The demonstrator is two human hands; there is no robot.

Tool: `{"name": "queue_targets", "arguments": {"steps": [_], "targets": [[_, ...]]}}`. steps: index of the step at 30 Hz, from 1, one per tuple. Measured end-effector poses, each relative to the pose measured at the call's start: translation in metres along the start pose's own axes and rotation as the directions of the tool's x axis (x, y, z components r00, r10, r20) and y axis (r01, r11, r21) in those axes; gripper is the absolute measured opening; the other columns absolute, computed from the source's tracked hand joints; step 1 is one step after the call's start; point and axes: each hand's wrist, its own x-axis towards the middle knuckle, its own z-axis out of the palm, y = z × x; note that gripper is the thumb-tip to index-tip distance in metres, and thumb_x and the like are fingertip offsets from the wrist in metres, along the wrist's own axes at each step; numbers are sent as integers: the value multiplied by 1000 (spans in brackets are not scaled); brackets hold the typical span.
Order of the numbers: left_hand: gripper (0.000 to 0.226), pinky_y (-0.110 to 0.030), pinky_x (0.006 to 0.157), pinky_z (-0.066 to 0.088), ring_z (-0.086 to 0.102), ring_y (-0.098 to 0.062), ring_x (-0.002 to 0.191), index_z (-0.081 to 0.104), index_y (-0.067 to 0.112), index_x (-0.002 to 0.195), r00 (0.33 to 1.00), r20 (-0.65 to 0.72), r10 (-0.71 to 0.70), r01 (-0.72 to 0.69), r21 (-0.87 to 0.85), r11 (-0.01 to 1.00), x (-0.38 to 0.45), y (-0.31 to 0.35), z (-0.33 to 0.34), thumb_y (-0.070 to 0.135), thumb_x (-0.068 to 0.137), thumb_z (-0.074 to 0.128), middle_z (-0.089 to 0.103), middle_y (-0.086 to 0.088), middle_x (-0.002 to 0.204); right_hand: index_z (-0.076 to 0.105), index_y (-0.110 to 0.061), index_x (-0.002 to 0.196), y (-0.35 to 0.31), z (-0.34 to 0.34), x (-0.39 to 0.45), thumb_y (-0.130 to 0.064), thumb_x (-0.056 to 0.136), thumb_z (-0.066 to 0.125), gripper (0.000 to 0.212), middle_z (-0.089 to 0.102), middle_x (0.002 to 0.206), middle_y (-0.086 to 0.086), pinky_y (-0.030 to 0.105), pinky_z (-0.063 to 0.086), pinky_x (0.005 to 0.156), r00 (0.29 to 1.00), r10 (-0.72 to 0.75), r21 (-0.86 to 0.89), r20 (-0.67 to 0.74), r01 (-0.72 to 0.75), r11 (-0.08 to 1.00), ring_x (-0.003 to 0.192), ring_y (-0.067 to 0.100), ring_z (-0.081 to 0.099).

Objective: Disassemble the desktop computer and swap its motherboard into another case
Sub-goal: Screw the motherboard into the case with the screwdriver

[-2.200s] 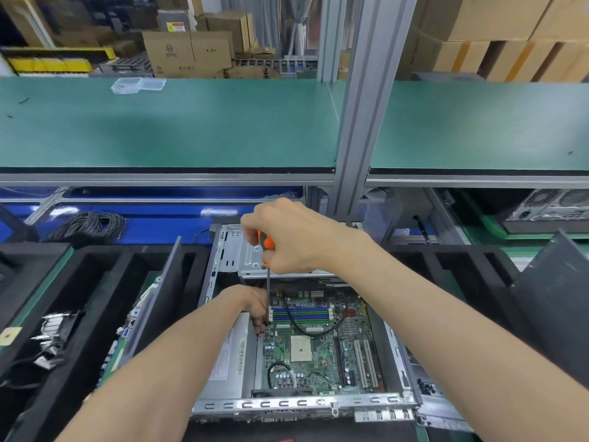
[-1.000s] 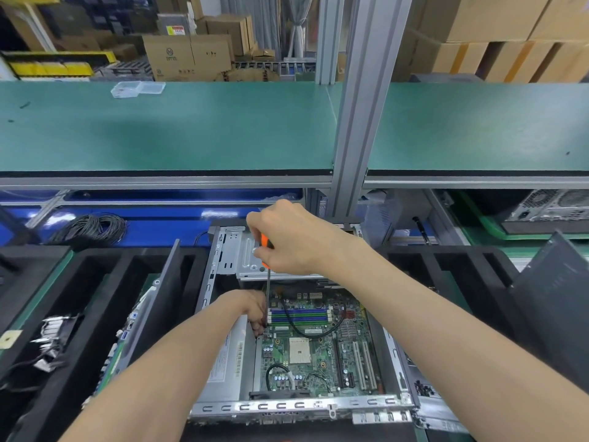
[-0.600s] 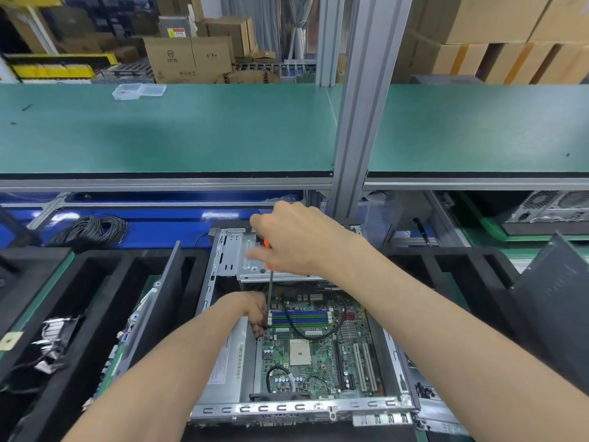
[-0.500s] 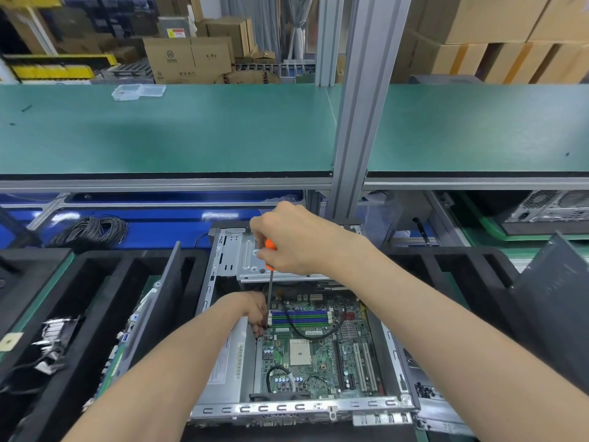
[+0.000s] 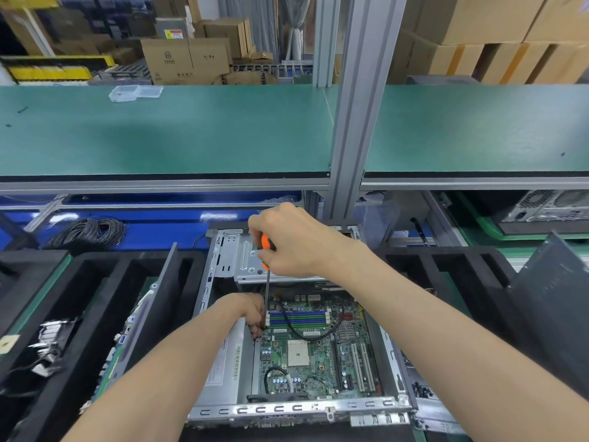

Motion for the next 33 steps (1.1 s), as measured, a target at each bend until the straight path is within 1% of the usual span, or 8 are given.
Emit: {"name": "queue_targets", "arguments": {"steps": [7,9,12,16,20,25,29,33], "targets": [[9,-46,101,51,64,-28,93,65,-5,100,1000,-1,18,-18,-68,998,7,-5,4,3,96,61,67,-28,120,66,-19,82,-3,-9,-2,-2,73,65,19,60,83,-4,30,44,63,993,-56,85,107,47,995,72,12,52],[6,-37,100,51,67,-28,105,67,3,92,997,37,65,-64,-41,997,4,-6,3,4,96,62,67,-22,123,64,-19,92,-6,-9,-3,-21,81,67,11,50,78,-3,32,37,56,996,-37,-9,75,38,999,75,21,53],[11,-32,91,55,69,-26,109,68,12,84,1000,7,24,-23,-68,997,6,-6,1,3,91,68,72,-15,117,56,-16,100,-9,-7,-3,-48,97,54,32,28,69,-2,32,22,50,998,63,-177,2,-62,982,70,29,41],[27,-40,100,52,66,-32,115,64,-11,119,999,-17,36,-37,-42,998,13,-5,3,0,94,64,68,-23,122,56,-17,86,-9,-8,0,-17,89,60,5,53,78,0,33,37,61,995,-23,-96,100,33,995,79,25,49],[31,-37,102,50,66,-25,110,64,-12,121,996,-20,89,-88,37,995,10,-4,3,5,96,64,67,-20,124,65,-19,88,-9,-14,-4,-2,75,65,22,62,88,-2,31,45,64,978,-83,80,190,69,994,78,17,53],[32,-31,100,47,55,-16,98,64,-7,123,994,-27,109,-105,112,988,6,-2,3,8,94,67,64,-7,110,58,-15,105,-12,-9,-5,-51,96,55,37,32,71,-2,36,31,58,997,71,-207,21,-66,976,74,29,44],[32,-29,99,48,56,-16,95,65,-5,122,996,-14,85,-82,168,982,-2,2,0,11,94,67,68,-12,117,62,-13,93,-13,-10,0,-16,90,60,4,52,78,1,34,42,63,991,-10,-125,132,26,992,82,25,52],[34,-19,94,41,58,-28,115,59,-4,130,992,61,106,-115,154,981,-14,4,1,17,104,53,62,-18,133,64,-18,94,-14,-16,-6,-6,75,66,23,57,91,-2,29,37,58,976,-102,52,194,94,994,81,18,53]]}}
